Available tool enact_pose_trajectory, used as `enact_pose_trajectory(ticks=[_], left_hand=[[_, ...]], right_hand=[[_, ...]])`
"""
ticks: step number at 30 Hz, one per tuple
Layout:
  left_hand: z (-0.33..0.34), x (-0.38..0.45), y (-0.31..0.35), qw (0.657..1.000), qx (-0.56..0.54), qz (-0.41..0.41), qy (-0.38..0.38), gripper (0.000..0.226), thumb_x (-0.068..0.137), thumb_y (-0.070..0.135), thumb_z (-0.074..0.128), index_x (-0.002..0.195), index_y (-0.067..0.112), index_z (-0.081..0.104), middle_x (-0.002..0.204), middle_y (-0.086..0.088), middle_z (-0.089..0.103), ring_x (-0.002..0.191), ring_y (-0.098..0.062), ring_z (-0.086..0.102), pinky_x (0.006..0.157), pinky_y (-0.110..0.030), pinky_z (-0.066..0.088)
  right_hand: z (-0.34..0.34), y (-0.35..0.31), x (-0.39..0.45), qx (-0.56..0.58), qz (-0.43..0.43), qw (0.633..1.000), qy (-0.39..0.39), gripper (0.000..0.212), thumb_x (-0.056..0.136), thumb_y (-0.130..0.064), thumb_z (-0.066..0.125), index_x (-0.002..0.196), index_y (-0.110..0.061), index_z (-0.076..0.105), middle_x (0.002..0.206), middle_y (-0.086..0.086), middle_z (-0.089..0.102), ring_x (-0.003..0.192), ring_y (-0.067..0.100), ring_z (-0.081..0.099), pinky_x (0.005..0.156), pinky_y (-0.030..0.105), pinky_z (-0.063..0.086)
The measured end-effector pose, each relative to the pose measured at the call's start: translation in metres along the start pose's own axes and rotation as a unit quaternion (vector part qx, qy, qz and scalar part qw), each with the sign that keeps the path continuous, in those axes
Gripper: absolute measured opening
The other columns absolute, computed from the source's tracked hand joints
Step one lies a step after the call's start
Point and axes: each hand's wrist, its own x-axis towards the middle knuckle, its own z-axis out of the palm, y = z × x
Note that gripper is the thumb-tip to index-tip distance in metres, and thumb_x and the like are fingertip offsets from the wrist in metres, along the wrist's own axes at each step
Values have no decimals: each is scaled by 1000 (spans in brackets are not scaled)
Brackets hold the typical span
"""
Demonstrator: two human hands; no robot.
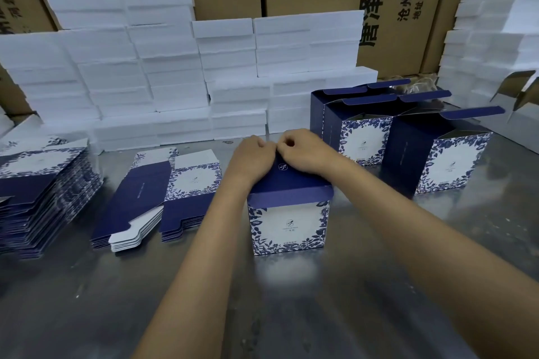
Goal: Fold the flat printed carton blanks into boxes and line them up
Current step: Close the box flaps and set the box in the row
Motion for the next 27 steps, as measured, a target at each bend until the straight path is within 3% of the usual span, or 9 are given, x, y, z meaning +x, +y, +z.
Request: enact_pose_trajectory(ticks=[3, 5, 8, 11, 15, 17, 18, 22, 27], left_hand=[[5, 0, -4, 1000, 15, -2, 3, 27, 98, 11, 41, 71, 17, 39, 68, -1, 40, 58, -16, 32, 48, -27, 21], [5, 1, -4, 1000, 17, -16, 1, 16, 100, 12, 41, 85, 14, 46, 80, -2, 48, 65, -14, 39, 51, -26, 26], [6, 0, -1, 1000, 14, -25, 4, 10, 101, 13, 40, 99, 10, 49, 97, -5, 53, 79, -18, 46, 55, -27, 29], [6, -3, -3, 999, -14, -32, 21, 19, 100, 11, 39, 107, 5, 56, 104, -12, 58, 90, -26, 52, 58, -28, 32], [8, -5, -5, 997, -17, -62, 49, 31, 101, 16, 38, 116, -6, 54, 124, -25, 57, 106, -41, 57, 67, -37, 39], [9, -2, -6, 997, -6, -66, 47, 34, 101, 15, 37, 123, -7, 49, 127, -24, 57, 97, -36, 58, 59, -33, 34], [9, -2, -6, 997, -4, -67, 47, 34, 101, 15, 37, 124, -7, 49, 127, -24, 57, 90, -32, 57, 58, -33, 35], [10, 0, -11, 992, -4, -98, 76, 38, 99, 8, 33, 129, -10, 49, 131, -27, 55, 117, -40, 54, 72, -38, 38], [12, 1, -13, 990, 9, -115, 82, 35, 100, 9, 34, 125, -4, 53, 133, -24, 54, 117, -38, 52, 82, -31, 34]], right_hand=[[0, 4, 2, -9, -13, 999, -28, 20, 96, -10, 46, 91, -3, 64, 94, 9, 68, 86, 16, 55, 74, 32, 46], [-1, 5, 3, -26, -16, 999, -43, 20, 97, -11, 46, 82, -19, 57, 86, -8, 61, 88, 14, 54, 68, 22, 41], [-1, 3, 2, -22, -17, 998, -51, 25, 98, -11, 46, 80, -26, 52, 86, -15, 56, 89, 11, 53, 66, 17, 38], [-1, 5, -1, -11, -9, 999, -36, 20, 99, -16, 46, 80, -22, 52, 86, -10, 58, 87, 14, 54, 67, 23, 40], [-4, -1, -7, -38, -2, 999, -30, 14, 95, -11, 47, 82, -15, 49, 94, 24, 63, 79, 23, 51, 65, 34, 38], [-5, -4, -9, -32, 0, 999, -37, 11, 94, -7, 46, 86, -14, 51, 106, 22, 68, 92, 32, 61, 75, 37, 50], [-5, -4, -10, -26, 5, 999, -36, 12, 95, -8, 46, 86, -13, 51, 100, 17, 70, 95, 32, 61, 76, 37, 50], [-6, 2, -10, -48, 61, 997, 7, 27, 95, -14, 43, 68, -15, 38, 74, 3, 50, 78, 25, 47, 58, 32, 32], [-6, 1, -10, -79, 96, 992, 8, 24, 100, -21, 44, 76, -14, 45, 91, 5, 60, 97, 34, 55, 73, 32, 35]])
